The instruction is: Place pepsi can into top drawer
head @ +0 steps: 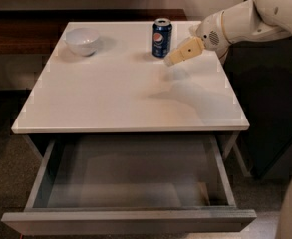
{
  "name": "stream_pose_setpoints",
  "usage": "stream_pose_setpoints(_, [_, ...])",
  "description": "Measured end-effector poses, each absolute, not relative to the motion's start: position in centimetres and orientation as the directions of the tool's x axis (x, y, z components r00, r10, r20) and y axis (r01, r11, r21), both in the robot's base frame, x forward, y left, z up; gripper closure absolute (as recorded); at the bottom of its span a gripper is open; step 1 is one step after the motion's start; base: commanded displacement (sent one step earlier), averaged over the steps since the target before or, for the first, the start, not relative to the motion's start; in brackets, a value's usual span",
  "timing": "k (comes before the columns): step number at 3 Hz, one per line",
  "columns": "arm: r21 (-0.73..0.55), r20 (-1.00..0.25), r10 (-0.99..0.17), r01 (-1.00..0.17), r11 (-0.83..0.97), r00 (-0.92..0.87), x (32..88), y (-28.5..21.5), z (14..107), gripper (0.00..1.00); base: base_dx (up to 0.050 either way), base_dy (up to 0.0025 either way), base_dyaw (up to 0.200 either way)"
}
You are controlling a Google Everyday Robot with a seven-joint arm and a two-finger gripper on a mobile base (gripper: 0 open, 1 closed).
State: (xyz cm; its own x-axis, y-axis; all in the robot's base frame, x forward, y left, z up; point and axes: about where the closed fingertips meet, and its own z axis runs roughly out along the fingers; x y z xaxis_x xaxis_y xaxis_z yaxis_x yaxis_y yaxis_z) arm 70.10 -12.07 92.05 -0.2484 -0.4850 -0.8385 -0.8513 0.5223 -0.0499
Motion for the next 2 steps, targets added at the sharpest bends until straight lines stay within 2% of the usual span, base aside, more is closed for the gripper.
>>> stream_pose_setpoints(2, [-0.016, -0.864, -0.420, -0.818, 0.575, -0.278, 76.3, -10.8, 91.5, 0.00, 0.000, 0.00000, 0.000])
